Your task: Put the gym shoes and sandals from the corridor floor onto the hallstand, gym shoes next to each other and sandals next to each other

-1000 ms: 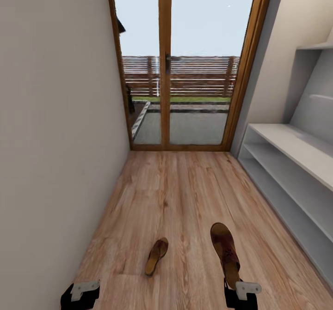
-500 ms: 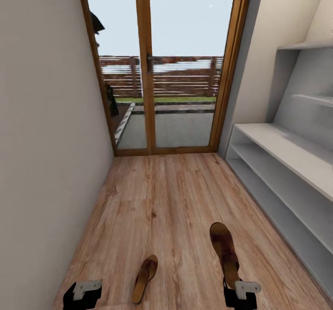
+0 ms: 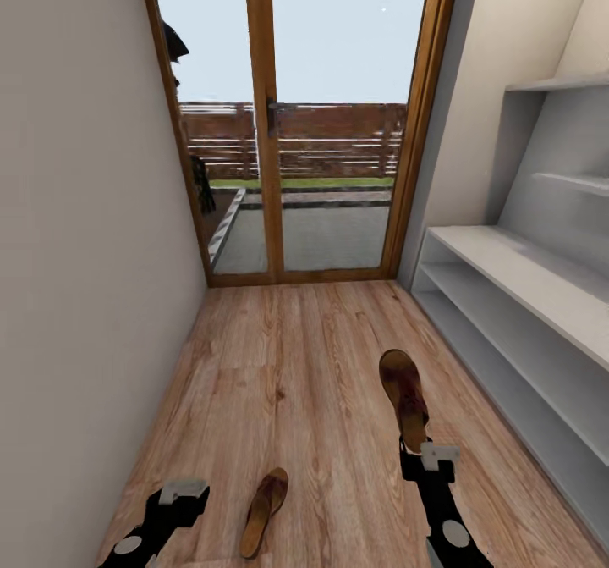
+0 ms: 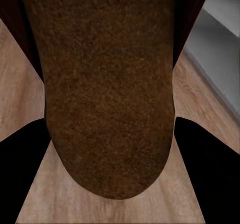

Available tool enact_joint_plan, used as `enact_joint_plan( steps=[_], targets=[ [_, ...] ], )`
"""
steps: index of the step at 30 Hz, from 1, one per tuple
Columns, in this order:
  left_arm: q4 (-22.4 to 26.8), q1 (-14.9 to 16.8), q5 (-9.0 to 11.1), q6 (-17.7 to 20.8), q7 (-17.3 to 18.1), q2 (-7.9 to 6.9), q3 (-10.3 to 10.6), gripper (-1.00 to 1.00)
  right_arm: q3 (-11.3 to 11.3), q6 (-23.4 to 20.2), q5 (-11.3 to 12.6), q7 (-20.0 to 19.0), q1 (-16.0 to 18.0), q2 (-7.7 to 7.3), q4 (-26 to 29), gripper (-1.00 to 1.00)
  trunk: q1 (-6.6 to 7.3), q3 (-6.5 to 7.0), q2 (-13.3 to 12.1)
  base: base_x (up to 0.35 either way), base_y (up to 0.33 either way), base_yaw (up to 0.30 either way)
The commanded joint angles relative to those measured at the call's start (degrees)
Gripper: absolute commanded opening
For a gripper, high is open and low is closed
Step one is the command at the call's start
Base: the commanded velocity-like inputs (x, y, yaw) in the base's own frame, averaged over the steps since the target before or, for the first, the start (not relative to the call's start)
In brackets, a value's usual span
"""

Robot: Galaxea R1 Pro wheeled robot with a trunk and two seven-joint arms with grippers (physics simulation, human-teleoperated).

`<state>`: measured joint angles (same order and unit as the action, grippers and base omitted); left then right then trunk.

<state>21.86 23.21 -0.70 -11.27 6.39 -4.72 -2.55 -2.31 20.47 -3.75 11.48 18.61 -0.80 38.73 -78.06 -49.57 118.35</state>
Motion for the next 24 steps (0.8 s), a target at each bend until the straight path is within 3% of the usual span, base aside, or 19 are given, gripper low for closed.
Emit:
enact_joint_plan(
  steps=[1,3,5,8,16,24],
  targets=[
    [-0.05,0.87,-0.52,1.17,0.66,0.00,-0.27,1.00,-0.22,-3.11,-0.29,-0.34,0.02,-0.06,3.27,-1.00,0.01,-0.05,0.02,0.000,0.000,0.000],
    [-0.06,1.58,-1.18,2.07,0.81,0.02,-0.29,1.00,-0.23,-6.06,-0.29,-1.52,0.02,-0.07,6.41,-1.00,0.01,-0.05,0.02,0.000,0.000,0.000],
    [-0.06,3.22,-3.27,3.33,0.90,0.44,-0.33,1.00,-0.19,-12.68,-0.28,-5.12,0.02,-0.07,13.90,-1.00,0.01,-0.05,0.02,0.000,0.000,0.000],
    [-0.03,3.97,-5.30,3.40,0.67,0.43,-0.19,1.00,-0.07,-19.80,-0.24,-8.39,0.00,-0.18,20.91,-1.00,0.01,-0.05,0.02,0.000,0.000,0.000],
    [0.09,3.46,-5.95,2.26,0.70,0.06,-0.12,1.00,-0.12,-22.83,-0.25,-9.97,-0.06,-0.26,24.75,-1.00,0.01,-0.05,0.02,0.028,0.000,0.000],
    [-0.02,3.44,-5.80,1.13,0.49,0.27,-0.52,1.00,-0.01,-23.10,-0.24,-10.07,-0.07,-0.25,25.43,-1.00,0.01,-0.07,0.02,0.292,-0.037,-0.003]
  ],
)
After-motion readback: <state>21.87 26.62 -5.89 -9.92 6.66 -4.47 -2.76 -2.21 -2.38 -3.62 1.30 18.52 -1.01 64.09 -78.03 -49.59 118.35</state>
